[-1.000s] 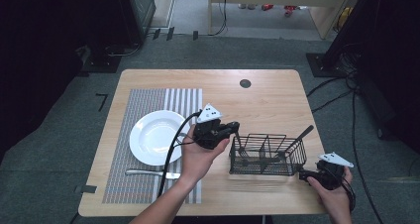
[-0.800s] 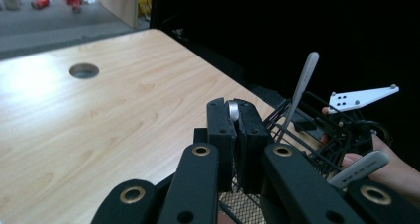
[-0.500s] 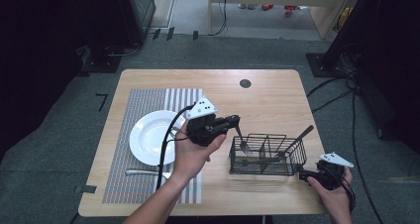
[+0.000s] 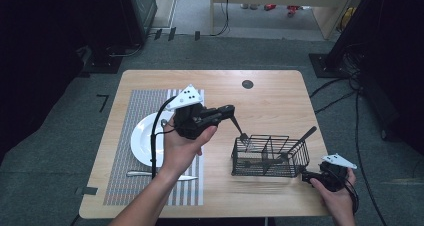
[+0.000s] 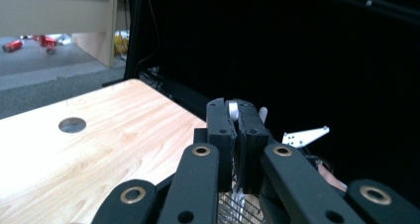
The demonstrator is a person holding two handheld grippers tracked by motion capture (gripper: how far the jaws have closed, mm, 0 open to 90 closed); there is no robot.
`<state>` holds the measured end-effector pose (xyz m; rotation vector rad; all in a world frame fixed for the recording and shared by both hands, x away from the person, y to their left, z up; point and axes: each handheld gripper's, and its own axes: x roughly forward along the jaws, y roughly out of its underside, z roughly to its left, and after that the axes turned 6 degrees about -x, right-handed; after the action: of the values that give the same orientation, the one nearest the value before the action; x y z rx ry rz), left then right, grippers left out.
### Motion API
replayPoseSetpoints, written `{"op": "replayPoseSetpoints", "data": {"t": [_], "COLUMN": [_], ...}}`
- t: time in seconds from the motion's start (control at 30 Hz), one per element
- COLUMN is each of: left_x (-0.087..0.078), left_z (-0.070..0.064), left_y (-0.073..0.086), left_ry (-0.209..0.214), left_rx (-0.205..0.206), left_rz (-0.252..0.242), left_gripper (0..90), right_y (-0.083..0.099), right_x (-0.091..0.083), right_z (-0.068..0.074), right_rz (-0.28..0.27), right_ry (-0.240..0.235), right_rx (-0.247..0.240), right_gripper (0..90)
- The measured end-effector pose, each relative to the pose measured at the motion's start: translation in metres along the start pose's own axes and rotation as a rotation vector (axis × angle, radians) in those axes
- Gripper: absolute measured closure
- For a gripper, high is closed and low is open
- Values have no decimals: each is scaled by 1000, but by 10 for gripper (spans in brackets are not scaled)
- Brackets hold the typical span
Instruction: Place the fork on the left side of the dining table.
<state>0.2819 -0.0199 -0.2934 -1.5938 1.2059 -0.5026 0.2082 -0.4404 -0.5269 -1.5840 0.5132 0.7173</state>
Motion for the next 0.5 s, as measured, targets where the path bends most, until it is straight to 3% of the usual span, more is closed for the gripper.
{"op": "replayPoseSetpoints", "data": {"t": [0.3, 0.5], "left_x": [-17, -28], "left_z": [9, 25], "left_y": [-15, -20], "left_ry": [-6, -33], "left_rx": [-11, -24], "left_rz": [-65, -102], "left_gripper": [887, 887], "right_y": [0, 0], "right_x": [0, 0], "right_z": [0, 0], "right_rz": [-1, -1], "right_ry": [0, 0], "right_rx": [-1, -1], "right_gripper": [5, 6]}}
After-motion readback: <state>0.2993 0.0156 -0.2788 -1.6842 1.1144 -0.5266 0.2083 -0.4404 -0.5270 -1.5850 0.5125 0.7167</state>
